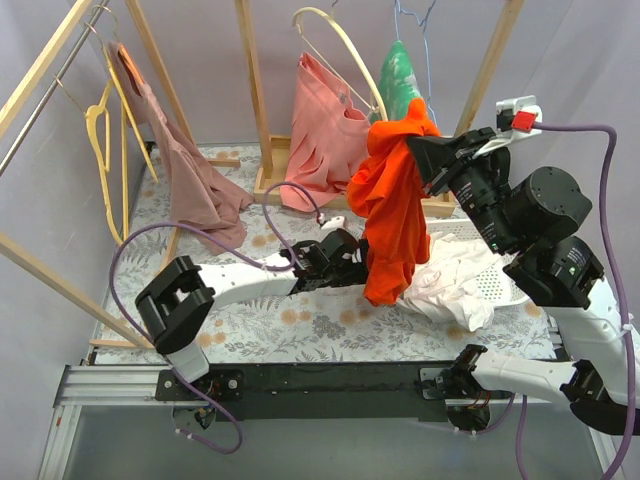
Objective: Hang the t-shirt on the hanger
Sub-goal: Move the bin to the center of the board, then place the T-shirt at the center of the board.
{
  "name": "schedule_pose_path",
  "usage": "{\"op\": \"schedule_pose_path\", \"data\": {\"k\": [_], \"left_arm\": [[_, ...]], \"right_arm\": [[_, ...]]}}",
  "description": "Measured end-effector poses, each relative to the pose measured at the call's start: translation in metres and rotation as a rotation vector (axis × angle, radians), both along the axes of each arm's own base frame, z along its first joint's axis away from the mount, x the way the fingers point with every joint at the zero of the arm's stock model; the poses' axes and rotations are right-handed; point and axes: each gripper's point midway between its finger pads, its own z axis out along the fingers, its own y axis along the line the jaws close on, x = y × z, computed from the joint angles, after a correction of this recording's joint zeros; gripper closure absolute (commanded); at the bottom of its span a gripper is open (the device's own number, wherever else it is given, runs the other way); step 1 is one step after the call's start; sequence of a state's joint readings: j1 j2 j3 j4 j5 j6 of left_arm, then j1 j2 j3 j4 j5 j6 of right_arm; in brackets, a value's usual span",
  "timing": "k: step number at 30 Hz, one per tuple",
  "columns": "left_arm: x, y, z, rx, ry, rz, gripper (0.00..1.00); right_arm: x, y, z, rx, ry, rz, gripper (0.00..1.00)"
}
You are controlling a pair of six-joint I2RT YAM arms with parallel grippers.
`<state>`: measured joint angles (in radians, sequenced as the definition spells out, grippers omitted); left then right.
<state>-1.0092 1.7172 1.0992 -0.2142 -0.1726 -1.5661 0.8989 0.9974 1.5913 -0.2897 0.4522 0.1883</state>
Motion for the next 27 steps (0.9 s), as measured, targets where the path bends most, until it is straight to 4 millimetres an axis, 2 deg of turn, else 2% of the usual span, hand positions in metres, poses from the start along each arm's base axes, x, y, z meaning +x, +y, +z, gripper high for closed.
{"op": "schedule_pose_path", "data": {"k": [3,6,10,13,16,18,19,20,22,23,26,27], "left_arm": [[0.008,0.032,0.01,0.016,-0.008,0.063,0.02],[0.022,0.093,0.027,0.017,-0.031,0.189,0.02],[0.036,0.16,0.064,0.003,-0.106,0.352,0.02],[0.032,0.178,0.089,-0.018,-0.159,0.386,0.02],[0.026,0.188,0.103,-0.02,-0.183,0.395,0.02],[0.024,0.193,0.109,-0.011,-0.193,0.398,0.02],[0.023,0.195,0.112,-0.007,-0.199,0.4,0.02],[0.023,0.197,0.115,-0.002,-0.206,0.401,0.02],[0.022,0.201,0.121,0.006,-0.22,0.403,0.02],[0.021,0.203,0.124,0.007,-0.229,0.403,0.02],[0.018,0.207,0.129,0.016,-0.243,0.397,0.02],[0.018,0.208,0.129,0.019,-0.247,0.393,0.02]], "right_arm": [[0.002,0.006,-0.003,-0.005,0.009,0.015,0.99],[0.004,0.018,-0.009,-0.014,0.025,0.046,0.99],[0.013,0.051,-0.026,-0.045,0.069,0.122,0.99],[0.022,0.083,-0.045,-0.083,0.116,0.192,0.99],[0.029,0.113,-0.07,-0.127,0.17,0.266,0.98],[0.03,0.121,-0.091,-0.142,0.201,0.289,0.87],[0.028,0.119,-0.107,-0.155,0.227,0.287,0.79],[0.026,0.114,-0.121,-0.164,0.252,0.276,0.61],[0.021,0.092,-0.17,-0.182,0.323,0.227,0.47],[0.019,0.076,-0.198,-0.202,0.37,0.189,0.42],[0.016,0.031,-0.27,-0.257,0.51,0.066,0.36],[0.014,0.023,-0.285,-0.27,0.547,0.044,0.36]]}}
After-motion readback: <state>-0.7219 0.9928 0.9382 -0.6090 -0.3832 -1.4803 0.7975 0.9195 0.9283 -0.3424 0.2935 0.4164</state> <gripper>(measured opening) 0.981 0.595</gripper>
